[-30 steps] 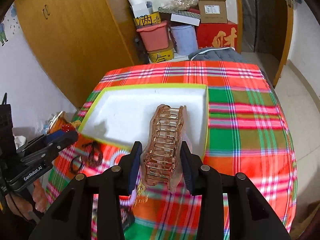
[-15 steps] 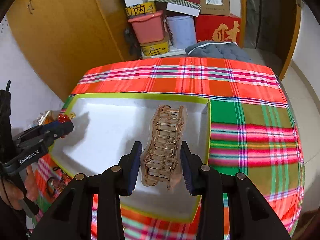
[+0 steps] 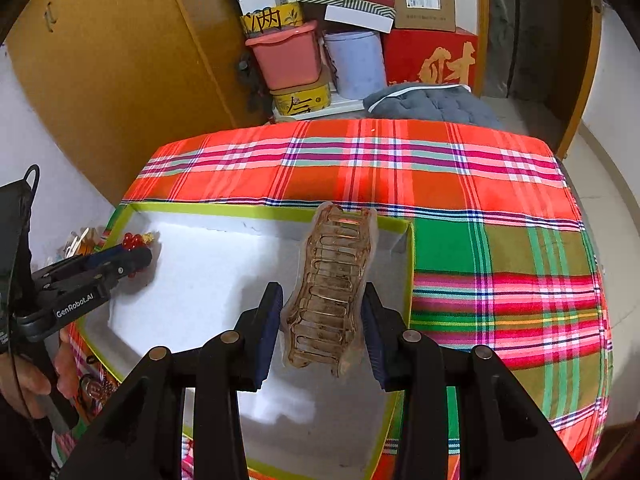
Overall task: Organize jewelry
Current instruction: 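Release the red beads into the tray with the left tool while the right tool releases the clip, then withdraw both tools from the tray back over the jewelry, then grasp the black rhinestone bracelet with the right tool while the left tool grasps the small silver charm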
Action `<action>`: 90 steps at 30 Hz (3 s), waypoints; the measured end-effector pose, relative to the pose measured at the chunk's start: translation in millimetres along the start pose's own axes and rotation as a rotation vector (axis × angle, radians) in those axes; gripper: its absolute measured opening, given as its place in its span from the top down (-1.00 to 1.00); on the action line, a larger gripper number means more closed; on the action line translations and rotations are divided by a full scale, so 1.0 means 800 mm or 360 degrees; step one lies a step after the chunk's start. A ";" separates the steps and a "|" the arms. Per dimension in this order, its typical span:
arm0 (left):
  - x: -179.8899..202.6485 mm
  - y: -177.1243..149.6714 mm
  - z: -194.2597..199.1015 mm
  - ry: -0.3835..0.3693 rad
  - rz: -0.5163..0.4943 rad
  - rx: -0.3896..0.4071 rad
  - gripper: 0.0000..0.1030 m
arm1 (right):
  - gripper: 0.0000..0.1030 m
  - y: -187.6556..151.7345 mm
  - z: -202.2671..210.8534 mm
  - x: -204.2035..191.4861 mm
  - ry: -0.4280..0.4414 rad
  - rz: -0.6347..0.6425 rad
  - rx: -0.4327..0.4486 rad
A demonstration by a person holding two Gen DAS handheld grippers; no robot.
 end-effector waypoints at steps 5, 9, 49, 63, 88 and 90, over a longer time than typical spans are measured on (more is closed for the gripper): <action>-0.001 0.002 0.003 -0.0024 0.0017 0.0014 0.26 | -0.01 0.002 0.009 -0.003 -0.0001 0.0006 0.0052; -0.001 0.006 0.022 -0.0075 0.0050 0.0069 0.02 | -0.02 0.003 0.020 -0.003 -0.0015 0.0010 0.0081; 0.020 -0.206 0.258 -0.0112 0.0014 0.0199 0.01 | -0.16 -0.189 0.230 -0.114 0.0083 0.0048 0.0180; 0.004 -0.229 0.252 -0.0122 0.0068 0.0140 0.01 | -0.16 -0.201 0.224 -0.125 0.0117 0.0069 0.0163; 0.036 -0.277 0.174 -0.0235 -0.0121 -0.0077 0.01 | -0.16 -0.222 0.169 -0.123 0.0163 0.0021 -0.0021; 0.034 -0.278 0.168 -0.0208 -0.0135 -0.0084 0.02 | -0.16 -0.222 0.166 -0.124 0.0167 0.0022 -0.0028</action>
Point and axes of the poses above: each gripper's, at about its wrist camera, not at the fingertips, and z roughly against the way its jaws point, x to its right, y to its top, the point moved 8 cm from there along -z, roughly the way its jaws point, and after that the axes turned 12 degrees about z, right-handed, at the moved point
